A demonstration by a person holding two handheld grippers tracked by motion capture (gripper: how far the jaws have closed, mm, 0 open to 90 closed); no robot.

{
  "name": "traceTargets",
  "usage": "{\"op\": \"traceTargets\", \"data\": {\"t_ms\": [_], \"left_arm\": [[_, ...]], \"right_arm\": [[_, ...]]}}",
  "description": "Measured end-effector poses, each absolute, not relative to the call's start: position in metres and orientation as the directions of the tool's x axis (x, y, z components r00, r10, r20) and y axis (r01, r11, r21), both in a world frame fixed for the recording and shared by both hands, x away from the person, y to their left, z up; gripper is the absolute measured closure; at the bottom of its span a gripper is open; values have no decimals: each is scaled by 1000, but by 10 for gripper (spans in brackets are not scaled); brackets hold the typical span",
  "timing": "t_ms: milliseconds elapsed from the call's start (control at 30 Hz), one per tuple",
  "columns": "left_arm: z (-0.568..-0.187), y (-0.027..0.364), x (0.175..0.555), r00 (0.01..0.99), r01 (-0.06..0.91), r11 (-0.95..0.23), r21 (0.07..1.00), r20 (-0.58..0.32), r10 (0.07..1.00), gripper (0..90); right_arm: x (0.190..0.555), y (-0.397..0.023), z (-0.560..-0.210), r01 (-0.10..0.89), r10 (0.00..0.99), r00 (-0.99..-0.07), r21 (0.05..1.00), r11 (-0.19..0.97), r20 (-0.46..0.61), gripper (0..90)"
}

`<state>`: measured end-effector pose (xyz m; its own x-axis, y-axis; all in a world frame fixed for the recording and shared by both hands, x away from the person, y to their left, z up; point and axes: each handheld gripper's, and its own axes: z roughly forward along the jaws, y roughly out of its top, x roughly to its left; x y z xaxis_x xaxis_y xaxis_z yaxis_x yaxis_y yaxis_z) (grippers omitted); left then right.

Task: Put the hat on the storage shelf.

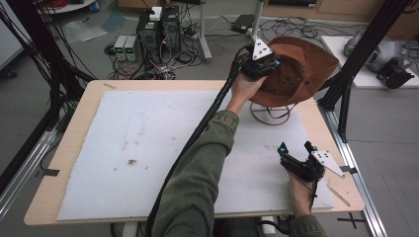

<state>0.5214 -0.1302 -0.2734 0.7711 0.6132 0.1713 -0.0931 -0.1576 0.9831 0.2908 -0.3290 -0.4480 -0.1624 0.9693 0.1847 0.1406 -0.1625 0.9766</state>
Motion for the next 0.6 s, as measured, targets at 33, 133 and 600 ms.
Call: {"op": "traceTargets", "data": {"t_ms": [33, 133, 600], "left_arm": [[-274, -129, 522, 774, -87, -148, 985, 160, 613, 534], [-273, -127, 523, 773, -82, -146, 986, 155, 616, 502], [-262, -116, 513, 758, -90, -151, 984, 166, 631, 347]], "right_arm": [[291, -329, -448, 140, 969, -159, 976, -167, 189, 30], [291, -329, -448, 138, 969, -161, 977, -165, 186, 30], [289, -329, -447, 140, 968, -164, 976, -169, 191, 30]]}}
